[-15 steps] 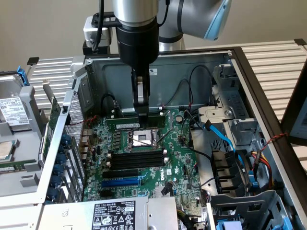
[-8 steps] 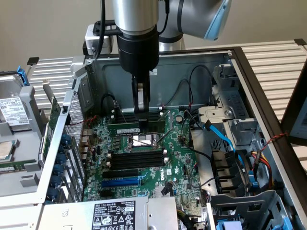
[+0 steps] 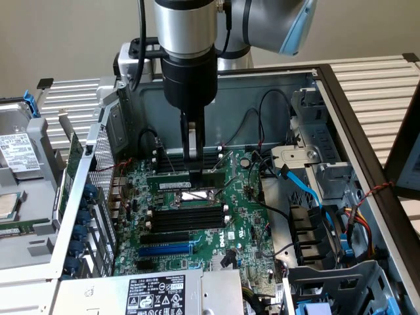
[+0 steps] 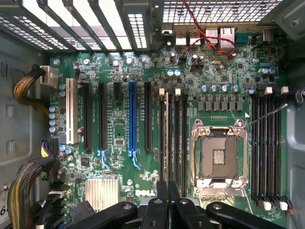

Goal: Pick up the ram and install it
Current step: 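Insert the ram into the slot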

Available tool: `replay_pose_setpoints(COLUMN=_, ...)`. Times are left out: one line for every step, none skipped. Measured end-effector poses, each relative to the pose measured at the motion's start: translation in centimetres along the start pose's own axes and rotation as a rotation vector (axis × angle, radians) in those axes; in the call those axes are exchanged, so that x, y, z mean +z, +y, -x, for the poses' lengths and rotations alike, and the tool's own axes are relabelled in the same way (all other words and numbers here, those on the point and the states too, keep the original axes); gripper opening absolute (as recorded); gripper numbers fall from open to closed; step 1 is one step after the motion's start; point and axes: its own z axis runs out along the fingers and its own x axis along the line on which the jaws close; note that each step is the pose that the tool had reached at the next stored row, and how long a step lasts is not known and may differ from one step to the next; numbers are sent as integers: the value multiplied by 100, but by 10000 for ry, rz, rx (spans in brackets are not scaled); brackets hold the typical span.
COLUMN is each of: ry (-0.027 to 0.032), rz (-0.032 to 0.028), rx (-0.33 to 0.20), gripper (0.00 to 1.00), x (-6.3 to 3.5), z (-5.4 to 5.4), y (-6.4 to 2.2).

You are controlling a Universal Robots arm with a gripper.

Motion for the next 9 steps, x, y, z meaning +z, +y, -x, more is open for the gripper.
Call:
replay_pose_setpoints(ry=4, rz=5, rx=0, gripper=12, x=7, z=-1, y=1)
replay_pose_setpoints(ry=3, rz=4, rx=1, gripper=12, x=15, z=-2, y=1)
replay_pose_setpoints(ry=4, rz=5, rx=0, gripper=12, x=23, z=-3, y=0)
replay_pose_setpoints(ry=3, rz=5, rx=0, gripper=12, x=33, z=-4, y=0)
replay_pose_setpoints(ry=4, rz=5, rx=0, gripper=12, x=43, z=-4, y=0)
replay_pose_setpoints(ry=5, rz=5, rx=0, gripper=12, x=54, z=-4, y=0)
replay_pose_setpoints(ry=5, rz=5, rx=0, gripper=12, x=62, z=-4, y=0)
replay_pose_setpoints(ry=6, rz=5, rx=0, gripper=12, x=69, z=-4, y=0)
replay_pose_setpoints(ry=7, rz=6, rx=0, gripper=12, x=75, z=-5, y=0)
